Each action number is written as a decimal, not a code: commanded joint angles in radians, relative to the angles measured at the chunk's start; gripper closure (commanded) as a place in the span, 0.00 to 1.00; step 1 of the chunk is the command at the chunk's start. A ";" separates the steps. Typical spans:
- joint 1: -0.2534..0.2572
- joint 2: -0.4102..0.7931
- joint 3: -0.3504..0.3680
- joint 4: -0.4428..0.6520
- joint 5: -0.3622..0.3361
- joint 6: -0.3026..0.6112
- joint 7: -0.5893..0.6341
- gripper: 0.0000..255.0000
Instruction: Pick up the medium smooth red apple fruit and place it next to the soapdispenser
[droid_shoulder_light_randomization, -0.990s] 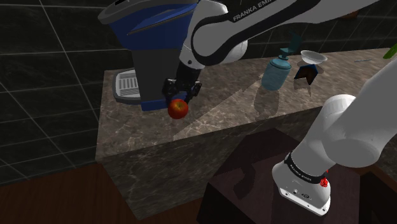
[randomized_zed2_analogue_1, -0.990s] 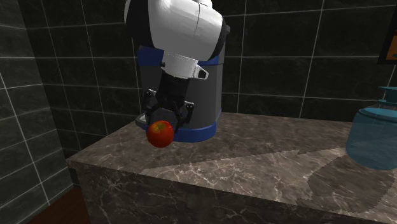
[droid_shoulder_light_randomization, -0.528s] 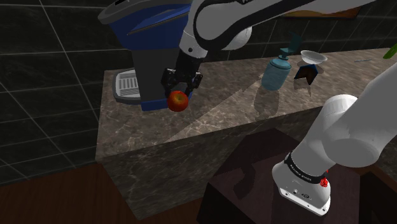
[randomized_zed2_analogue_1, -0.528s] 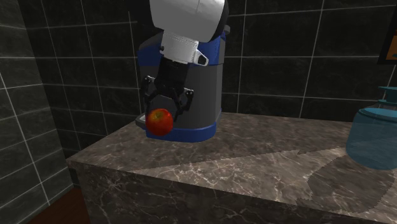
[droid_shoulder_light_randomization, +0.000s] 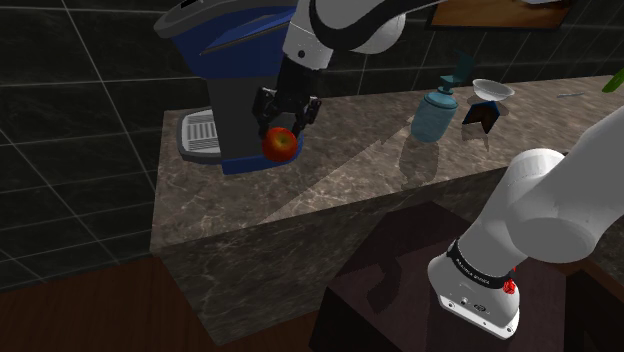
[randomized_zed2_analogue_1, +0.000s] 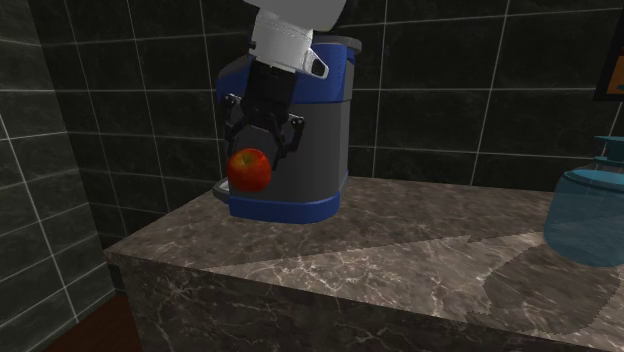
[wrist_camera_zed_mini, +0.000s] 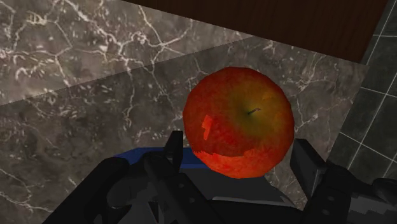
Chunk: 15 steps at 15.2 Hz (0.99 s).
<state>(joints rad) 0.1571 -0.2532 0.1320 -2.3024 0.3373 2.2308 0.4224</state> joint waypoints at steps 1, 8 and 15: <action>-0.002 -0.005 -0.001 0.022 -0.006 -0.027 0.008 1.00; -0.007 -0.029 -0.005 0.094 -0.022 -0.120 0.033 1.00; -0.011 -0.041 -0.009 0.175 -0.035 -0.211 0.056 1.00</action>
<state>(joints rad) 0.1464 -0.2920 0.1226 -2.1383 0.3035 2.0322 0.4748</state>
